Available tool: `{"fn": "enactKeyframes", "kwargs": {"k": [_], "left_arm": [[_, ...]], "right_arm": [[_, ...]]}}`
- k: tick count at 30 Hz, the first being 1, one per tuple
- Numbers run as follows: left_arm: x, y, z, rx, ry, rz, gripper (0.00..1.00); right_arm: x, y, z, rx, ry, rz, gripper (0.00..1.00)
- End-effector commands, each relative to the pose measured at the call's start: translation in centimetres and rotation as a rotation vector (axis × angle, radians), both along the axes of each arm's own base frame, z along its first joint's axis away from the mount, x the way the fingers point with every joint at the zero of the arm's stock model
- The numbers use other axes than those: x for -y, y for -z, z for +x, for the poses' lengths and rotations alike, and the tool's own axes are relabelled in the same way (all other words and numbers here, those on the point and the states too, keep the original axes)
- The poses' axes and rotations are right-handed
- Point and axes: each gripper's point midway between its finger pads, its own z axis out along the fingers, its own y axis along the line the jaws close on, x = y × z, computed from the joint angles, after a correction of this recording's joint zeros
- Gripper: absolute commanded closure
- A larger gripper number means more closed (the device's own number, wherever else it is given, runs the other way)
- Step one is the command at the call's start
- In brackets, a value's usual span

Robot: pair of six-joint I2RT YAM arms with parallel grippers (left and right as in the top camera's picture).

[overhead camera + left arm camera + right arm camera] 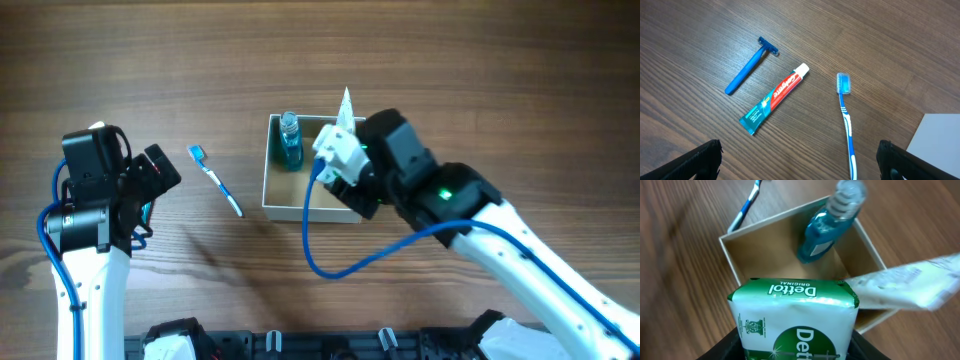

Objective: Pack container
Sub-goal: 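Lower the soap bar into the box and open the right gripper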

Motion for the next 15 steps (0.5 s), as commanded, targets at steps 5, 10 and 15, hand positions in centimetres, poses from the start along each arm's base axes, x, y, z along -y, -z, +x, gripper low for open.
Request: {"fn": "enactKeyframes", "kwargs": {"k": [5, 10, 15], "left_arm": [[0.0, -0.6, 0.4, 0.012, 0.019, 0.010, 0.00], [0.0, -0.6, 0.4, 0.012, 0.019, 0.010, 0.00], [0.0, -0.6, 0.4, 0.012, 0.019, 0.010, 0.00]], "right_arm": [[-2.4, 4.7, 3.8, 0.025, -0.026, -0.086, 0.84], [-2.3, 5.4, 3.8, -0.005, -0.005, -0.090, 0.32], [-2.1, 4.0, 3.5, -0.017, 0.063, -0.041, 0.28]]}}
